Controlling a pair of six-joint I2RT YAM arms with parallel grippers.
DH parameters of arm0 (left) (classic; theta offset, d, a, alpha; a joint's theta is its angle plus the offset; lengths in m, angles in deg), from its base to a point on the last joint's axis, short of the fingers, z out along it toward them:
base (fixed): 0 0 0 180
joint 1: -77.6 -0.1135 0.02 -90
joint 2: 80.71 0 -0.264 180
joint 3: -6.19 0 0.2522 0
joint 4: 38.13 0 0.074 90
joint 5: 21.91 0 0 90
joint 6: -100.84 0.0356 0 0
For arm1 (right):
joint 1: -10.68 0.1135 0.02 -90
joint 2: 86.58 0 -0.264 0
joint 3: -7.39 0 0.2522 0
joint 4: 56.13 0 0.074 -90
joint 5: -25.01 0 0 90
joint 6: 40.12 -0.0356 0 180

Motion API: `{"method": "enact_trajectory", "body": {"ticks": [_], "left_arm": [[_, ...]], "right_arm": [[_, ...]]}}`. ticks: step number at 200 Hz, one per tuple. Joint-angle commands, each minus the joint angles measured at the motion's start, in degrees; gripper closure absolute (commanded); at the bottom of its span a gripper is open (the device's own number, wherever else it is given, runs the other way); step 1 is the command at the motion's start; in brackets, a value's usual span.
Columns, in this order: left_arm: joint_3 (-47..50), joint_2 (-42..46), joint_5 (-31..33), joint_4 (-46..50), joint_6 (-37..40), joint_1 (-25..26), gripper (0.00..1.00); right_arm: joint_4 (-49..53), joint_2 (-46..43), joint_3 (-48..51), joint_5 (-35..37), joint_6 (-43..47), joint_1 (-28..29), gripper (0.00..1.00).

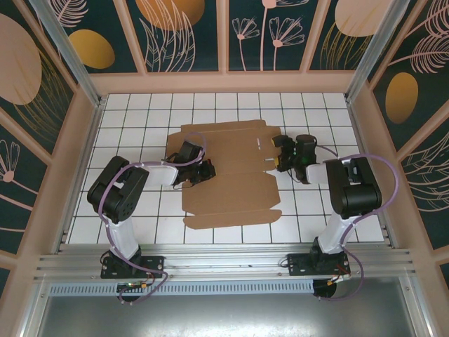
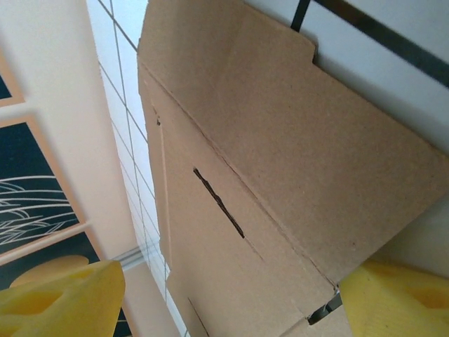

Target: Fold the paper box

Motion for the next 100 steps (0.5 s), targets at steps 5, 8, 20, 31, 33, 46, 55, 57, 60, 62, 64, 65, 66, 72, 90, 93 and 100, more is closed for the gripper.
{"method": "enact_trajectory", "body": {"ticks": [5,8,20,31,33,46,55,57,60,62,64,65,66,72,90,93,100], "left_arm": [[0.5,-1.6,2.8,6.1,1.7,-0.3,1.00],[0.5,-1.6,2.8,6.0,1.6,-0.3,1.00],[0.5,-1.7,2.8,6.0,1.7,-0.3,1.00],[0.5,-1.7,2.8,6.0,1.7,-0.3,1.00],[0.5,-1.8,2.8,6.0,1.6,-0.3,1.00],[0.7,-1.7,2.9,6.0,1.7,-0.3,1.00],[0.9,-1.7,3.0,6.0,1.7,-0.3,1.00],[0.9,-1.8,3.0,6.0,1.7,-0.3,1.00],[0.9,-1.7,3.1,6.0,1.7,-0.3,1.00],[0.9,-1.7,3.1,6.0,1.7,-0.3,1.00],[0.9,-1.7,3.1,6.0,1.7,-0.4,1.00],[0.9,-1.8,3.1,6.0,1.7,-0.3,1.00],[0.9,-1.7,3.1,6.0,1.7,-0.3,1.00],[0.9,-1.9,3.3,6.0,1.7,-0.3,1.00],[1.0,-2.2,3.5,5.8,1.8,-0.3,1.00],[1.0,-2.2,3.5,5.8,1.9,-0.3,1.00],[1.0,-2.4,3.5,5.8,2.0,-0.3,1.00]], "right_arm": [[3.9,0.1,-2.4,3.6,-2.9,1.1,0.19],[3.7,0.2,-2.5,3.8,-2.7,1.1,0.19],[1.2,1.1,-2.3,4.1,-2.1,1.1,0.19],[-1.4,2.2,-1.9,4.2,-0.6,0.7,0.19],[-2.0,2.4,-1.7,4.2,-0.2,0.6,0.19],[-7.8,3.0,0.3,4.4,1.9,-0.1,0.19],[-13.3,3.4,2.1,4.5,3.2,-0.7,0.19],[-14.7,3.5,2.6,4.5,3.4,-0.8,0.19],[-16.9,3.6,3.2,4.4,3.7,-1.0,0.19],[-18.0,3.8,3.6,4.4,3.9,-1.1,0.19],[-19.3,4.0,3.9,4.4,4.0,-1.3,0.19],[-19.9,4.1,4.2,4.4,4.1,-1.3,0.19],[-20.4,4.1,4.5,4.4,4.2,-1.4,0.19],[-24.6,4.8,5.7,4.2,4.4,-1.9,0.19],[-38.0,8.3,8.1,1.5,3.7,-3.3,0.20],[-40.2,9.1,8.2,1.0,3.4,-3.6,0.21],[-45.5,11.1,8.4,-0.7,2.5,-4.2,0.21]]}}
